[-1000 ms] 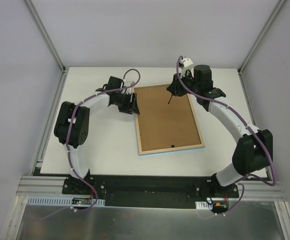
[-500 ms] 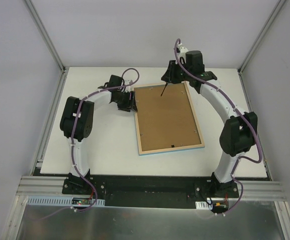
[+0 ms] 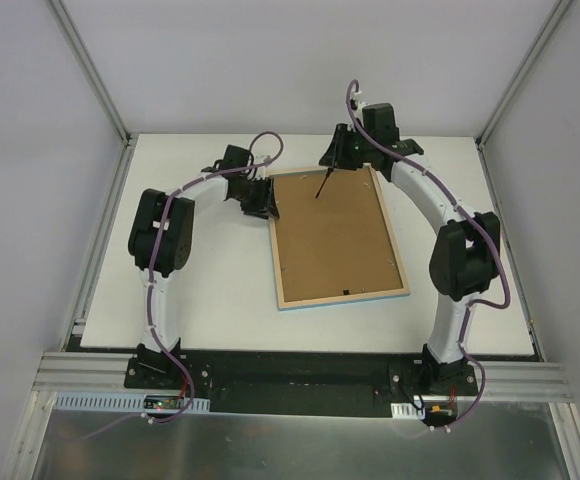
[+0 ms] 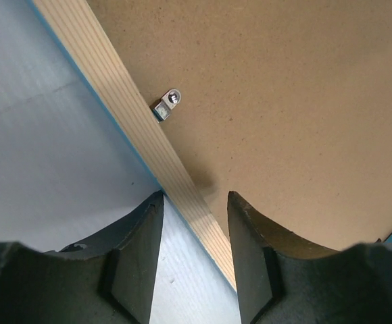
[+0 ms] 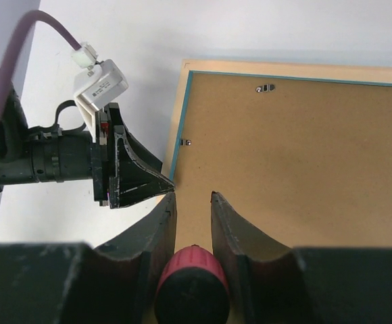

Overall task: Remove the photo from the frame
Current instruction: Adjust the photo frame at the center of the board.

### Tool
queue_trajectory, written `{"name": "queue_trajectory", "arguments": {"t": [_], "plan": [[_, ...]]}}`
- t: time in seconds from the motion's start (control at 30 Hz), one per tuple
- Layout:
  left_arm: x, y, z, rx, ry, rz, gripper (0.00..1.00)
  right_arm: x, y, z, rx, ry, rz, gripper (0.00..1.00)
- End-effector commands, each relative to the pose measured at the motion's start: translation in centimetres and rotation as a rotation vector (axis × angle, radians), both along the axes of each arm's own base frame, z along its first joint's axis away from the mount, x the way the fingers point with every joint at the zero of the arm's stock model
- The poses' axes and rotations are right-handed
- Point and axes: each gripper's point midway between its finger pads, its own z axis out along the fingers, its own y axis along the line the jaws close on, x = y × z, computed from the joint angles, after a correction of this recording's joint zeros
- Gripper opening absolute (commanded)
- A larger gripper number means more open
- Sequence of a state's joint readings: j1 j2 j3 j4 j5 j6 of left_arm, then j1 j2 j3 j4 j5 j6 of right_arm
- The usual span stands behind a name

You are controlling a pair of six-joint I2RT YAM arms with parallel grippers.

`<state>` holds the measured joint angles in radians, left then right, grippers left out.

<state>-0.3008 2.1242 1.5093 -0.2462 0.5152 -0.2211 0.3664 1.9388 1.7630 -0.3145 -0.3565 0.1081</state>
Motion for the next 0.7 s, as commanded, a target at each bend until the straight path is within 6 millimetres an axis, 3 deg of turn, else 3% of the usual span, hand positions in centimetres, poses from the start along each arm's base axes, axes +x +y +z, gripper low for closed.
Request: {"name": "queue_trajectory", "arguments": {"t": [0.0, 0.37, 0.53, 0.67], "plan": [[-0.5, -1.9, 0.1, -0.034, 0.026, -0.068, 0.40, 0.6, -1.0, 0.2, -0.024, -0.017, -0.064, 0.01], [-1.9, -3.9, -0.1, -0.037, 0.031, -0.165, 0.36, 5.4, -1.9, -0.3, -0.066, -0.021, -0.239, 0.01], [-1.1, -4.7, -0.6, -0.016, 0.026, -0.164, 0.35, 7.8, -2.2, -0.3, -0.091, -0.052, -0.289, 0.01], [-0.4, -4.8, -0.9, -0.011, 0.026, -0.148, 0.35, 8.1, -2.0, -2.5, -0.087, -0.003, -0.309, 0.01]]}}
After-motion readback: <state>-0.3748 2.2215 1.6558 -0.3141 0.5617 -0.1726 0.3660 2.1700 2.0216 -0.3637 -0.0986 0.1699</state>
